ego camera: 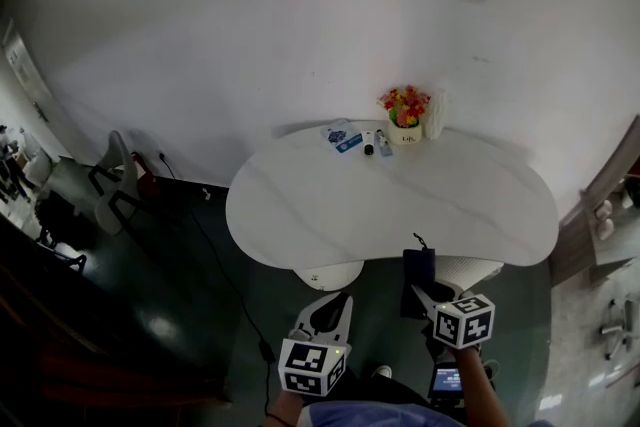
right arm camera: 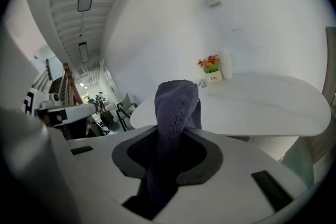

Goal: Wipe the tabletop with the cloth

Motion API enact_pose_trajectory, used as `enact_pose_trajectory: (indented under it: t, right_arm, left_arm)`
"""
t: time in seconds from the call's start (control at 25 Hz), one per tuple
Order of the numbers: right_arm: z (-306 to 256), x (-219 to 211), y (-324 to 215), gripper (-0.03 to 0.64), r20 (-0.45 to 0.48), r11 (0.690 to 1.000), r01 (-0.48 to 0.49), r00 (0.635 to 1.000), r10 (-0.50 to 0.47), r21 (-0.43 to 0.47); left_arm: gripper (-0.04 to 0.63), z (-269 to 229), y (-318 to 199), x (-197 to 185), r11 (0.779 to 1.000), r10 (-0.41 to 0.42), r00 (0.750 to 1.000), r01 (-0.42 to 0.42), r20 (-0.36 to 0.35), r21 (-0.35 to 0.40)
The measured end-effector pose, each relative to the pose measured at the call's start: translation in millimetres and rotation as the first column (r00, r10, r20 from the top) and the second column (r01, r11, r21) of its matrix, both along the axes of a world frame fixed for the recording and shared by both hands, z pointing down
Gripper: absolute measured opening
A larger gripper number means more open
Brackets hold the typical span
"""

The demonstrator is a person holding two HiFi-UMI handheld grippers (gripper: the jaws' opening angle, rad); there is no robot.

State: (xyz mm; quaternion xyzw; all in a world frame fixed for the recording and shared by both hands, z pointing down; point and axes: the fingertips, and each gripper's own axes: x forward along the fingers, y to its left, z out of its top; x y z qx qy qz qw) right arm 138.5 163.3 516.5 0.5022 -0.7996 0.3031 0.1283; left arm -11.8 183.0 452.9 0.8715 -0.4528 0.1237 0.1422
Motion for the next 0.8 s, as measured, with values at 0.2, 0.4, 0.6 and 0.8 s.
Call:
enact_pose_trajectory:
  t: [0.2, 0.4, 0.6, 0.8]
  right_arm:
    - [-34, -10, 38, 0.100, 0.053, 0.997, 0.005, 0.999, -0.009, 0.073]
    - [-59, -23, 71, 0.100, 0.074, 0.992, 0.022, 0.997, -0.032, 0.126]
    - [-69, -22, 99, 0.100, 0.028, 0.988, 0.041, 0.999, -0.046, 0.147]
    - [-73, -17, 120, 0.100, 0.011, 0.987, 0.037, 0.999, -0.039, 0.156]
  left_arm:
    - [0.026, -2, 23, 8, 1.000, 0.021, 1.000, -0.021, 0.008, 0.003]
    - [0.026, -14, 39, 10, 1.000, 0.026, 0.999, -0.025, -0.030, 0.018]
    - [0.026, -22, 51, 21, 0.998, 0.053, 0.998, -0.052, -0.028, 0.033]
    - [0.026, -25, 62, 27, 0.997, 0.061, 0.997, -0.059, -0.042, 0.041]
